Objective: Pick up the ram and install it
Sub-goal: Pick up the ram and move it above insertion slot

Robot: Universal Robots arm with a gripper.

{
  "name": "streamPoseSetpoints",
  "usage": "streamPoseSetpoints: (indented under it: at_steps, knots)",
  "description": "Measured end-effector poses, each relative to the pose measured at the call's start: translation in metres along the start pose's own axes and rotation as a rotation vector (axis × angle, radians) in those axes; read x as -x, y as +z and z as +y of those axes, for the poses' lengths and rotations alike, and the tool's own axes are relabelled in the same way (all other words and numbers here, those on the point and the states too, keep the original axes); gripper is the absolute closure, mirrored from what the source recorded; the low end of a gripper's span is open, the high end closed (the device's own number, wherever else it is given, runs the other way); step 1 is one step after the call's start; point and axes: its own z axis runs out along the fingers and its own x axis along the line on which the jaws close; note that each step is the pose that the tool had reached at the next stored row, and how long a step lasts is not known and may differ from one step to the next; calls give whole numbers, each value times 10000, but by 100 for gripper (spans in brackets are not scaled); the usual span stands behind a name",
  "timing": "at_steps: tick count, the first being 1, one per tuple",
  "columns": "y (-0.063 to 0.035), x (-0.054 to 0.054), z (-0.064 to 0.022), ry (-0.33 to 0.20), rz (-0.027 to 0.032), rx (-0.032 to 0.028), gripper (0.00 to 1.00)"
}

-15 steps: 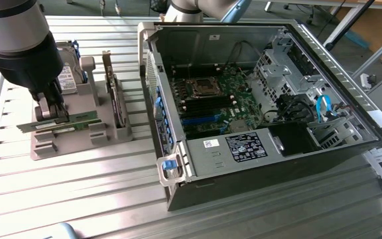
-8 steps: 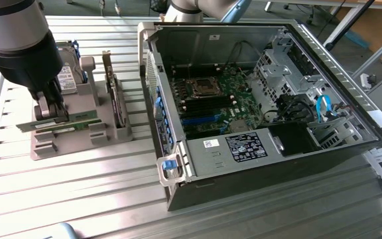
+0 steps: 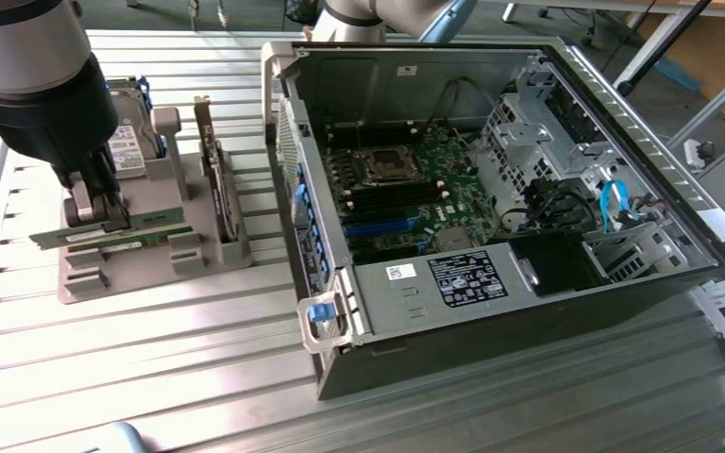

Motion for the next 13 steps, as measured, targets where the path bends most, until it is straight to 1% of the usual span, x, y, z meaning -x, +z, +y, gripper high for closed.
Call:
streamPoseSetpoints:
  at_steps: [13]
  knots:
    - [-49, -1, -1, 0, 1, 1, 87]
